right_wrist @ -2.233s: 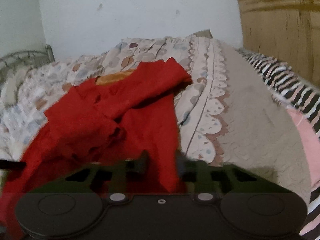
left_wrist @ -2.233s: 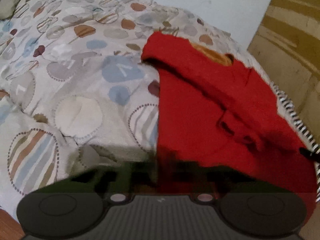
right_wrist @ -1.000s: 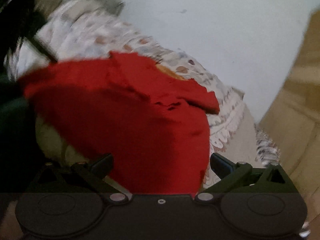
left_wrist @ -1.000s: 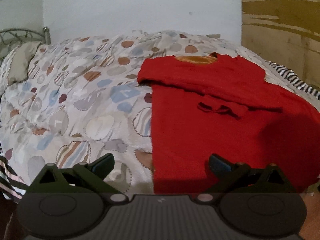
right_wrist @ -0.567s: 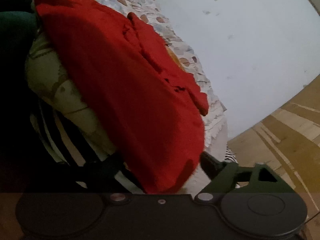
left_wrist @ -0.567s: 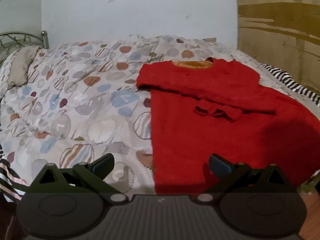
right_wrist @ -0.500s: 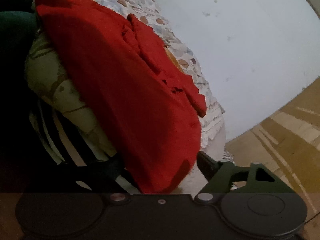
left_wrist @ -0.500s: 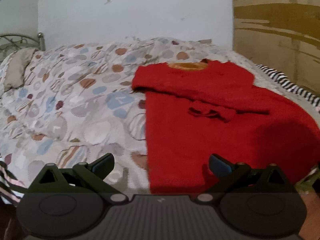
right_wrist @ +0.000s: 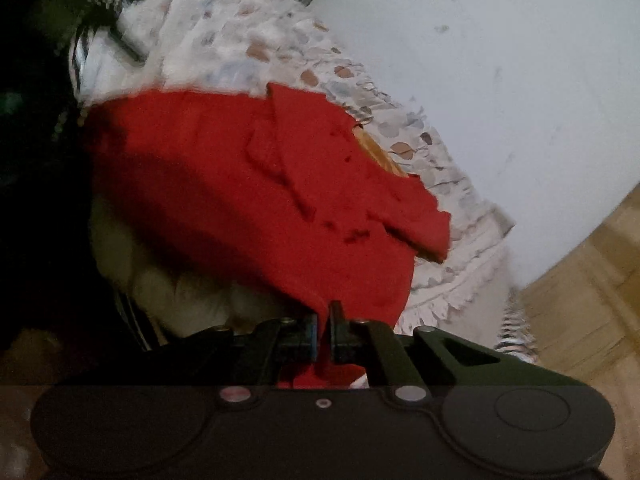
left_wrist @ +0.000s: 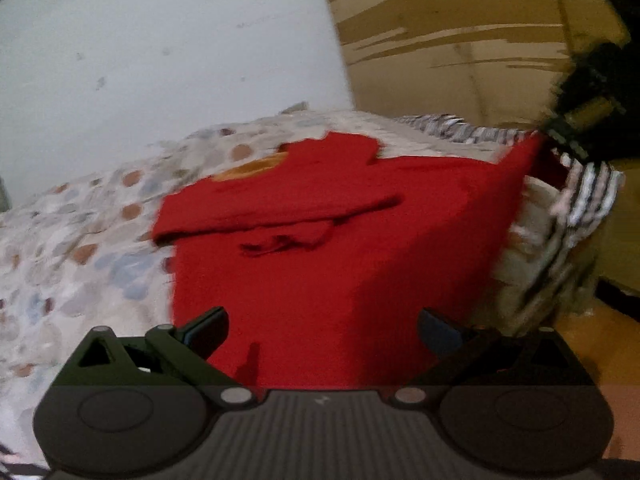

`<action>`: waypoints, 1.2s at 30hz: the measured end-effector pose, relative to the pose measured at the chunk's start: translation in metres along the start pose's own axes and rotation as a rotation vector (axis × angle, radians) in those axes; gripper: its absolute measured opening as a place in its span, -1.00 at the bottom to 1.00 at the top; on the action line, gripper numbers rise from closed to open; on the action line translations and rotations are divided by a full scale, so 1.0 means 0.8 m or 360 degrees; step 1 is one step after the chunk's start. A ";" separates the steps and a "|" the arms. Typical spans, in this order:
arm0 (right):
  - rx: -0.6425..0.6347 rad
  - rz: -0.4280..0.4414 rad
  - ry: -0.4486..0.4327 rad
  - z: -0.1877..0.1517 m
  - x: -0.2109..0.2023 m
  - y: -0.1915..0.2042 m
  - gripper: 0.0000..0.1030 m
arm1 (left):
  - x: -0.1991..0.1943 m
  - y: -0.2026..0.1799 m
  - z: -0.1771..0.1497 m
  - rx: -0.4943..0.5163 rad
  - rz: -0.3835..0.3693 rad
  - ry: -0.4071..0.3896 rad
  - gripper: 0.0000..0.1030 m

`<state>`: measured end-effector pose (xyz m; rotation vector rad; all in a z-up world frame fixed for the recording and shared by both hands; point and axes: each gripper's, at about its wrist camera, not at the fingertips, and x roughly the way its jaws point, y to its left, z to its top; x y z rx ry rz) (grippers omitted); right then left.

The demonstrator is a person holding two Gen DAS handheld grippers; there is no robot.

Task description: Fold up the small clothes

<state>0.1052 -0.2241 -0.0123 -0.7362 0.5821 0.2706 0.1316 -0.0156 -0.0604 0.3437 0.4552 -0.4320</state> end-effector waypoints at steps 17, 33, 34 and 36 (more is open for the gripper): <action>0.1150 0.0653 0.0141 0.073 0.041 -0.157 -0.92 | 0.065 -0.013 0.011 0.0025 0.0097 0.0148 0.60; 0.1168 0.0609 0.0156 0.055 0.036 -0.147 -0.92 | -0.002 0.134 -0.001 -0.0308 -0.0007 0.0094 -0.81; 0.1140 0.0595 0.0166 0.054 0.035 -0.143 -0.91 | -0.002 0.137 0.007 -0.0300 -0.0004 0.0073 -0.83; 0.1092 0.0560 0.0186 0.049 0.033 -0.137 -0.91 | -0.001 0.149 0.025 -0.0318 -0.0023 0.0043 -0.84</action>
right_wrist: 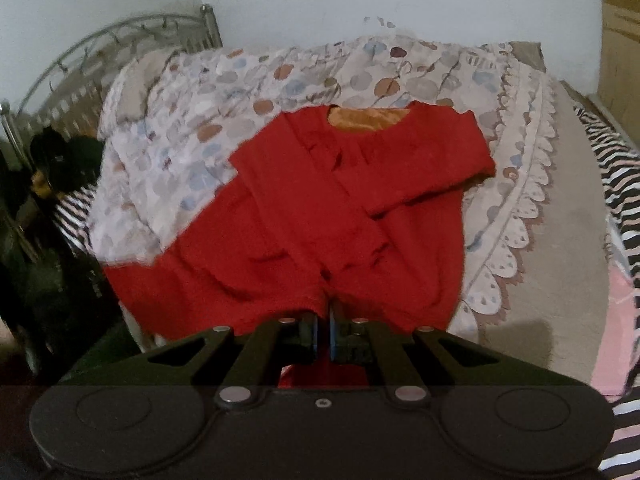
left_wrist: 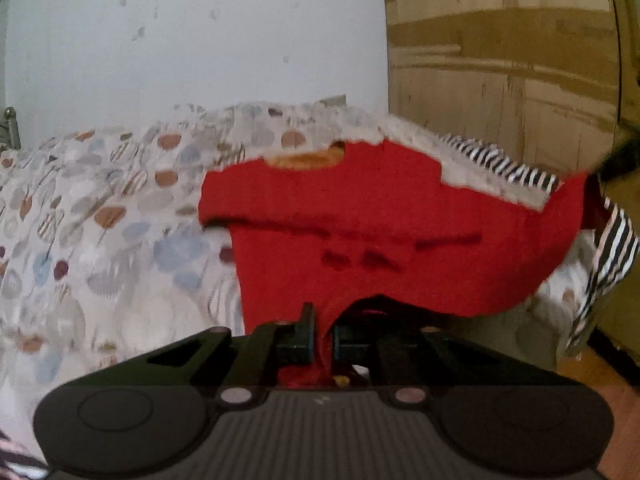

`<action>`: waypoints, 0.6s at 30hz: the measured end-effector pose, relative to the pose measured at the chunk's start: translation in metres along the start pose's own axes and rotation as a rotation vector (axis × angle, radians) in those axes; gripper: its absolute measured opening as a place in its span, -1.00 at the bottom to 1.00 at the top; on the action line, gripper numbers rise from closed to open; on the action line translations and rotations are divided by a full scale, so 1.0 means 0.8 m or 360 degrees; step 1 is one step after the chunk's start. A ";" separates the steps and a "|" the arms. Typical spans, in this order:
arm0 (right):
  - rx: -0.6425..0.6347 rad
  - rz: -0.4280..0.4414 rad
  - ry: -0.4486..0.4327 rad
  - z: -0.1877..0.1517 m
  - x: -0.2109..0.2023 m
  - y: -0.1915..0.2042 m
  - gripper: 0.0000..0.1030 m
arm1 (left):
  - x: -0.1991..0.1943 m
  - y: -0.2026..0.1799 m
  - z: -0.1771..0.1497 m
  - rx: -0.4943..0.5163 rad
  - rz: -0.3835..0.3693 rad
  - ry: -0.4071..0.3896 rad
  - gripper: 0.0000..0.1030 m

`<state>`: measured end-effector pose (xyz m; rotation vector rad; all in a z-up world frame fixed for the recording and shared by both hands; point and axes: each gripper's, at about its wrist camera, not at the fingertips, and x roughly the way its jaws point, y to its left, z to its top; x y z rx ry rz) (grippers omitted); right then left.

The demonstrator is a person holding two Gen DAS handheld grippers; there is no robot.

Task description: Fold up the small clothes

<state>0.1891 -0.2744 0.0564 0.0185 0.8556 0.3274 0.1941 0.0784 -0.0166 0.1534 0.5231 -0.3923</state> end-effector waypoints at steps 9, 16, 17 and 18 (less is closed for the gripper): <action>-0.0223 -0.0211 -0.0037 -0.060 0.015 0.025 0.21 | 0.017 0.006 0.078 0.0020 -0.0049 0.0048 -0.85; -0.0473 -0.0228 -0.0413 -0.085 0.035 0.115 0.95 | 0.024 -0.004 0.109 0.0030 -0.0070 0.0138 -0.85; -0.0505 -0.0245 -0.0458 -0.087 0.043 0.130 0.96 | 0.024 -0.006 0.112 0.0030 -0.0073 0.0143 -0.85; -0.0541 -0.0266 -0.0495 -0.089 0.052 0.147 0.96 | 0.024 -0.005 0.114 0.0031 -0.0076 0.0144 -0.85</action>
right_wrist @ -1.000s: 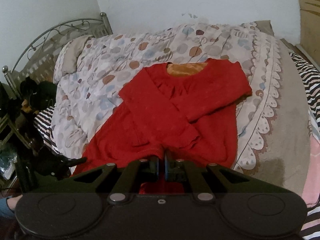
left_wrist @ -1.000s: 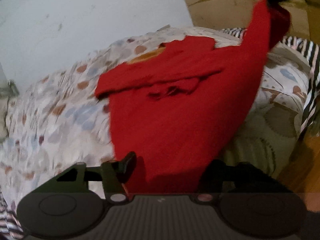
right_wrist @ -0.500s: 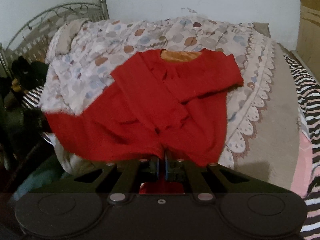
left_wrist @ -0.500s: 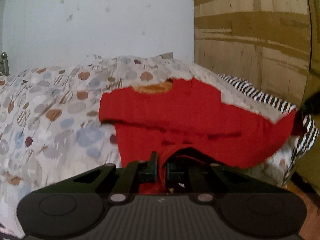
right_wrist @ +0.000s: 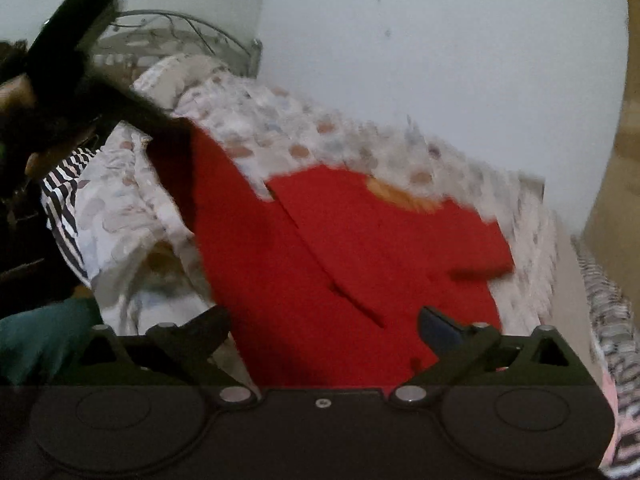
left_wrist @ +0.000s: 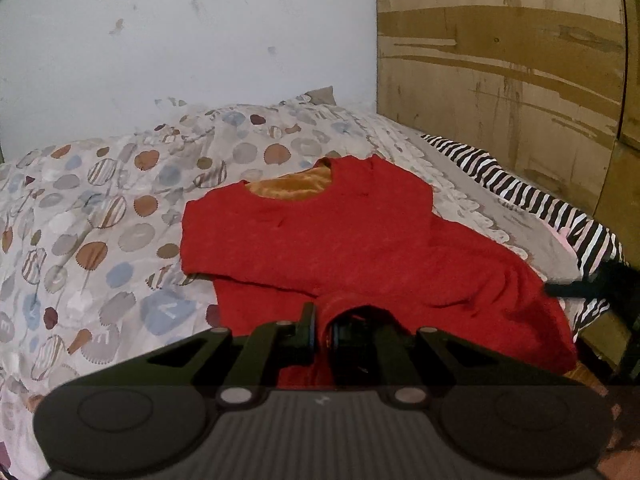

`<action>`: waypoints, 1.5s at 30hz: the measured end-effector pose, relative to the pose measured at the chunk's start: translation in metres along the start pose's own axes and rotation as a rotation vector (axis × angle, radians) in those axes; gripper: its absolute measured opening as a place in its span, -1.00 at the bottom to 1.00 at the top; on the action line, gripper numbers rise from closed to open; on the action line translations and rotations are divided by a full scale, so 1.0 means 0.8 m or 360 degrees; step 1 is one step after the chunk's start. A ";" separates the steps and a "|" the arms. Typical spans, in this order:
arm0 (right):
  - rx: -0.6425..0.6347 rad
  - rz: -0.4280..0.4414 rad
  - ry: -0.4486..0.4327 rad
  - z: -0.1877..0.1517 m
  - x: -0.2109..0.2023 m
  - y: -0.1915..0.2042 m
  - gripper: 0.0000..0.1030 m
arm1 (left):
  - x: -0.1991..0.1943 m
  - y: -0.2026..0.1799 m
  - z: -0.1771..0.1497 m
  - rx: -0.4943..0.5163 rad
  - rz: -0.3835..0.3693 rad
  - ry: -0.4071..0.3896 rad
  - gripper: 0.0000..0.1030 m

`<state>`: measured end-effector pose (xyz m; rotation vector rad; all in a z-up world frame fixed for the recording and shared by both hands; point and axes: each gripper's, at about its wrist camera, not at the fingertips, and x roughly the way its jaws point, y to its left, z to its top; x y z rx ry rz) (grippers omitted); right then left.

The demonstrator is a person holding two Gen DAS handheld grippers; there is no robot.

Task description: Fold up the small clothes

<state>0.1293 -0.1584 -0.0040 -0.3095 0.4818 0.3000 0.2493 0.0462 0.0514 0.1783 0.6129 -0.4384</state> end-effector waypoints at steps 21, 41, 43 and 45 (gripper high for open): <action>-0.0512 -0.0960 -0.0041 -0.118 0.035 -0.007 0.81 | -0.065 -0.059 -0.111 0.0252 0.0283 -0.0265 -0.88; -0.0833 -0.0917 -0.0010 -0.150 -0.001 0.005 -0.70 | -0.086 -0.054 -0.094 0.0210 0.0340 -0.0454 -0.92; -0.0767 -0.0855 -0.0034 -0.129 -0.009 -0.005 -0.75 | -0.086 -0.053 -0.074 0.0233 0.0339 -0.0487 -0.92; -0.0673 -0.0767 -0.0048 -0.103 -0.019 -0.020 -0.81 | -0.082 -0.050 -0.052 0.0228 0.0322 -0.0508 -0.92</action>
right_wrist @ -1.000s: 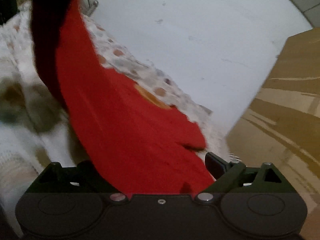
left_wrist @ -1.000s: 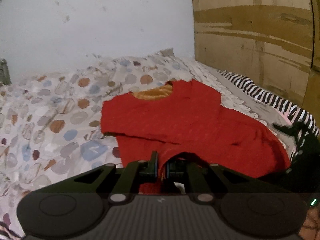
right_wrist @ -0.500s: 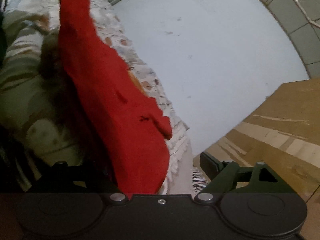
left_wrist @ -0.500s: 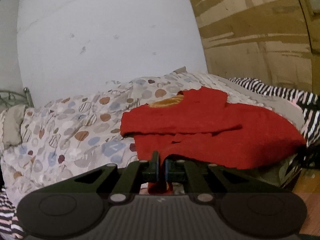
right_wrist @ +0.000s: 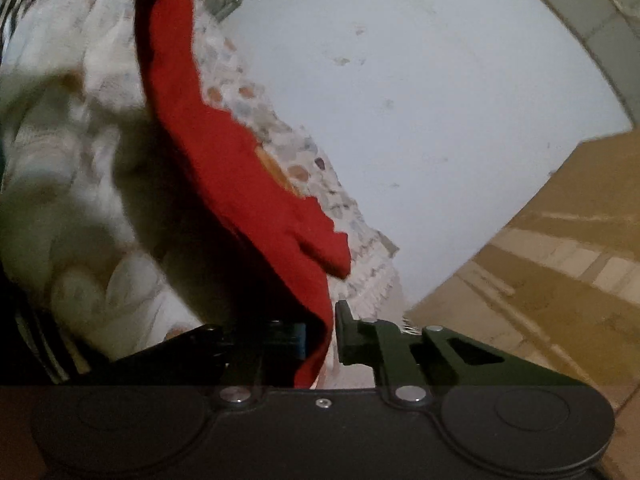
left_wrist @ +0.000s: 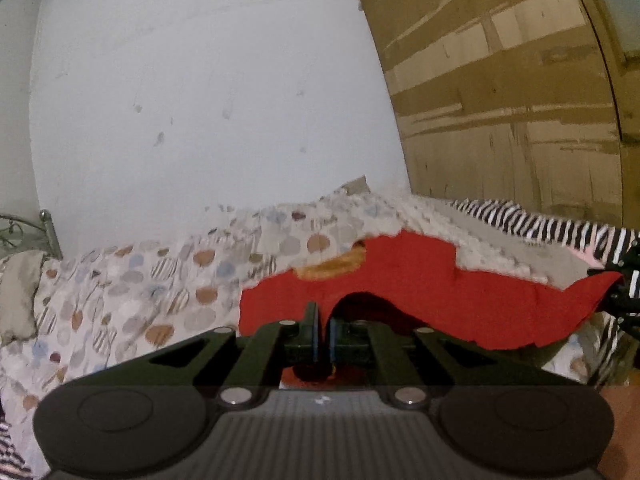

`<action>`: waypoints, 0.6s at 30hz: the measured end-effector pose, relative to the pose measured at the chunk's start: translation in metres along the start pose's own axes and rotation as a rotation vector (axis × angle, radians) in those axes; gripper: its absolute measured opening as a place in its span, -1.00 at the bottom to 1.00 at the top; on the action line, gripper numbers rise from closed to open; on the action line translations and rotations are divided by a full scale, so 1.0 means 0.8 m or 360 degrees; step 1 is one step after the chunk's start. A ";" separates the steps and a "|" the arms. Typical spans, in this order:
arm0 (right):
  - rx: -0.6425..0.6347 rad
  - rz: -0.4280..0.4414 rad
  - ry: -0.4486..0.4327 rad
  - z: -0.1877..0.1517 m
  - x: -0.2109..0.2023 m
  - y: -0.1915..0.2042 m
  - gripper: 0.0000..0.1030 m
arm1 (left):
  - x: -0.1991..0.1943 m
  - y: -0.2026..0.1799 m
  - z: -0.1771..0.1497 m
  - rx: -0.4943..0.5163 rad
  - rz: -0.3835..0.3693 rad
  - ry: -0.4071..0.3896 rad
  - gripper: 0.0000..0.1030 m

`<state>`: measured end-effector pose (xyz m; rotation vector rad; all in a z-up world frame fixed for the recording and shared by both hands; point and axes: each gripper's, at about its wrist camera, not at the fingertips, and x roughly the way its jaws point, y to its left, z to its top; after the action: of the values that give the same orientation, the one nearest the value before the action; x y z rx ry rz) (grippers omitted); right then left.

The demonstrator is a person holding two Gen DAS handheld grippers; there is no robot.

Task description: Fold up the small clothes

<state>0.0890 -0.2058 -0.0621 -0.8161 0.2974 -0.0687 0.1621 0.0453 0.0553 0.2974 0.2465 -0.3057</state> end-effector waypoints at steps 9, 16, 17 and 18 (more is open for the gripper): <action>0.0941 0.0572 0.0243 0.043 0.058 -0.157 -0.90 | 0.044 0.047 0.040 -0.0348 -0.0108 0.0060 -0.93; 0.1163 0.0540 0.0107 0.054 0.047 -0.193 -0.92 | 0.007 0.059 0.029 -0.0361 -0.0040 -0.0113 -0.94; 0.1152 0.0530 0.0075 0.057 0.039 -0.192 -0.92 | -0.002 0.056 0.027 -0.0350 -0.0029 -0.0136 -0.94; 0.1145 0.0526 0.0048 0.057 0.031 -0.189 -0.92 | -0.013 0.053 0.024 -0.0342 -0.0012 -0.0161 -0.94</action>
<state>0.1339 -0.2820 0.0713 -0.0468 0.3992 0.1188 0.1704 0.0806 0.0864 0.0685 0.1787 -0.2983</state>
